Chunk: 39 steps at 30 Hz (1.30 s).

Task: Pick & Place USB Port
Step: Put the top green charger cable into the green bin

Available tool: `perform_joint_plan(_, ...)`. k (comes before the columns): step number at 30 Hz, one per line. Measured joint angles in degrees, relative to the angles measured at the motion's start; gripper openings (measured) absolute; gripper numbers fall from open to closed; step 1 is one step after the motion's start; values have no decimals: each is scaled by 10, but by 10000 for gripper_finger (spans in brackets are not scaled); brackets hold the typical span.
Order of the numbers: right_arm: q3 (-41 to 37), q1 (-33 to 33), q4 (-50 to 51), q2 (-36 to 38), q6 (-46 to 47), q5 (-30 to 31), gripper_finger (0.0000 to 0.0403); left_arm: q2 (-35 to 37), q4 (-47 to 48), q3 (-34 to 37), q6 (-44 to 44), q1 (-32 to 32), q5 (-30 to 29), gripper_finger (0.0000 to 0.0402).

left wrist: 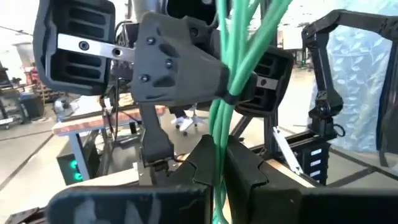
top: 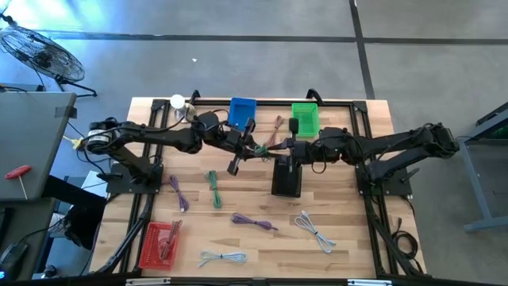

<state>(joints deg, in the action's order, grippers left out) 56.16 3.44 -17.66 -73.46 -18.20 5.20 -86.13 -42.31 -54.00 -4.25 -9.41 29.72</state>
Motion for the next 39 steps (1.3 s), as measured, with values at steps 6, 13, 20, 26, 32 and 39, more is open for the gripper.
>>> perform_joint_plan(6, 0, 3, 2, 0, -25, 52, 12, 0, 3, 0, 19, 0, -60, 68)
perform_joint_plan(13, 0, 30, 30, 0, -52, 157, 8, 0, 7, 0, 63, 1, -84, 122)
perform_joint_plan(20, 0, 82, 95, 0, -58, 295, 8, 4, 49, 0, 53, 0, -77, 150)
perform_joint_plan(26, 22, 154, 125, 25, -149, 555, 8, 4, 90, 0, 45, 1, -79, 151)
perform_joint_plan(32, 116, 165, 292, 57, -88, 607, 8, 14, 128, 0, 35, 0, -81, 149)
perform_joint_plan(39, 268, 44, 595, 57, 152, 422, 8, 51, 195, 1, 30, 1, -56, 149)
